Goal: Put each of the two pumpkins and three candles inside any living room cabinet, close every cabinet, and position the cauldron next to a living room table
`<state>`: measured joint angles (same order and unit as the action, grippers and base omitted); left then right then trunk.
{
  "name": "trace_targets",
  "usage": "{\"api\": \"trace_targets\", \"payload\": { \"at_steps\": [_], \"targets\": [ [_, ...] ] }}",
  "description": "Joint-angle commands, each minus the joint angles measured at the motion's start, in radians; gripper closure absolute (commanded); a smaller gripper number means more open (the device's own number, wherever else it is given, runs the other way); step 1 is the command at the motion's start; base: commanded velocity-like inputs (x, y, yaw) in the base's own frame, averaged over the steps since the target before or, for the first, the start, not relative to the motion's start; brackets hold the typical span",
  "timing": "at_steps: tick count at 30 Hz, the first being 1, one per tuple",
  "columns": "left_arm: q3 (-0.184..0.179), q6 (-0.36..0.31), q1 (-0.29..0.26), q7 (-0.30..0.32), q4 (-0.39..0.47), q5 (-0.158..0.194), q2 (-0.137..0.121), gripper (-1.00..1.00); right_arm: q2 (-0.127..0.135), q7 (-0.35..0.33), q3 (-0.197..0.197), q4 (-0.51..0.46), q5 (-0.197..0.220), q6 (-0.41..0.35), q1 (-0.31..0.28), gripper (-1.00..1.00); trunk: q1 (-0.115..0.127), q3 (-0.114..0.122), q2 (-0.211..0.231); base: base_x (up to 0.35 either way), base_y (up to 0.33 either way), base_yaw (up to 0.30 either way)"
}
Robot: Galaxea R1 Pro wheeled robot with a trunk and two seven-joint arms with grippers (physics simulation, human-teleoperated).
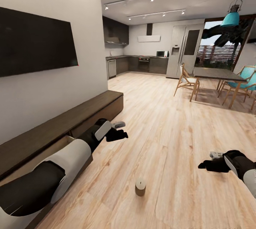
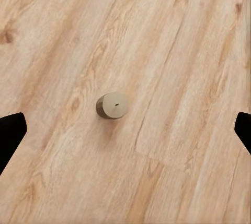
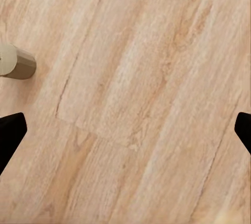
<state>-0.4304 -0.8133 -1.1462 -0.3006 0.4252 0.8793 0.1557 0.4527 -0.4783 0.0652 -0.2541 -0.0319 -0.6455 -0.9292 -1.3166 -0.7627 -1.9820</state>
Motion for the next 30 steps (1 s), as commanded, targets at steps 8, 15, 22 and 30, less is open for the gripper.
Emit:
{"api": "trace_targets", "payload": {
  "at_steps": [8,15,22,30],
  "targets": [
    [-0.006,-0.001,0.0,-0.009,0.003,0.011,-0.001,-1.0,-0.038,-0.007,0.007,-0.001,-0.005,0.002,0.001,-1.0,0.031,0.035,0.056,0.0,0.0,-0.198],
    [-0.006,-0.002,0.0,-0.011,0.002,0.013,0.0,-1.0,-0.05,-0.006,0.008,-0.001,-0.005,0.004,0.006,-1.0,0.058,0.067,0.105,0.0,0.0,-0.187],
    [-0.005,0.001,0.0,-0.007,-0.034,0.012,-0.003,-1.0,-0.1,-0.005,0.008,0.0,-0.006,0.034,0.016,-1.0,0.085,0.095,0.154,0.0,0.0,-0.056],
    [-0.005,0.118,0.002,-0.005,-0.066,0.01,-0.01,-1.0,-0.123,-0.003,0.008,0.001,-0.006,0.084,0.061,-1.0,0.1,0.119,0.182,0.0,0.0,-0.002]
  ]
}}
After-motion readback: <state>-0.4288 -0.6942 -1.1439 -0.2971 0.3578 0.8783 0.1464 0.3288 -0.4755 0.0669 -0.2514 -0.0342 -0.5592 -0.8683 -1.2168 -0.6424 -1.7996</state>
